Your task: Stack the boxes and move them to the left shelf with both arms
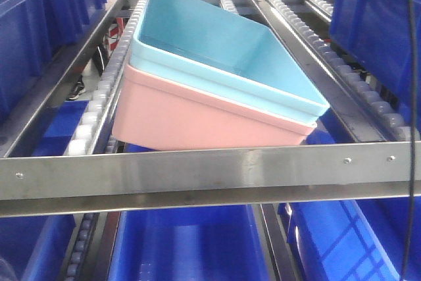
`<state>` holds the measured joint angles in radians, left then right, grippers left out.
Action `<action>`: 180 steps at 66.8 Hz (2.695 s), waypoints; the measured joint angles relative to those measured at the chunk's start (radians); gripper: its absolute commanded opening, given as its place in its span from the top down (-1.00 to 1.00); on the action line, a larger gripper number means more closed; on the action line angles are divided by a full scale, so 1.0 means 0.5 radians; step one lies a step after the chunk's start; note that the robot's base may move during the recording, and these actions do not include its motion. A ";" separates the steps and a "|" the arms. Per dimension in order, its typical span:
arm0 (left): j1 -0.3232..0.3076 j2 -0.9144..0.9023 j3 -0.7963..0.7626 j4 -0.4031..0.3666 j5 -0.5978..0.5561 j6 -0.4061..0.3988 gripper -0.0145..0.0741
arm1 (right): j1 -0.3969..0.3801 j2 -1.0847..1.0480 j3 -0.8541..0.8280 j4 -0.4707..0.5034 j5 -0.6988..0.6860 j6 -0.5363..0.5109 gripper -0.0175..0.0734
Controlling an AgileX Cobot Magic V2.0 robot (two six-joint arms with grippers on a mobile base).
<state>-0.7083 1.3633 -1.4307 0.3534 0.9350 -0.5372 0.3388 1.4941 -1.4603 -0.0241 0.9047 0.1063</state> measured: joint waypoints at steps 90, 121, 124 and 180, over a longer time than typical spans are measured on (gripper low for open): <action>0.000 -1.988 1.890 0.082 -0.924 0.059 0.68 | 0.024 -2.520 2.126 0.000 -0.826 0.000 0.49; 0.200 -2.152 1.993 -0.645 -0.980 0.847 0.68 | 0.024 -2.520 2.126 0.000 -0.826 0.000 0.49; 0.289 -2.214 2.069 -0.757 -1.041 0.959 0.68 | 0.024 -2.520 2.126 0.000 -0.826 0.000 0.49; 1.393 -2.748 2.921 -0.939 -1.743 1.074 0.68 | 0.024 -2.521 2.126 0.000 -0.826 0.000 0.49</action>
<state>-0.0119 -0.0105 0.0296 -0.1160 0.0633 0.0000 0.3506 0.2336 -0.3975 -0.0241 0.4916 0.1063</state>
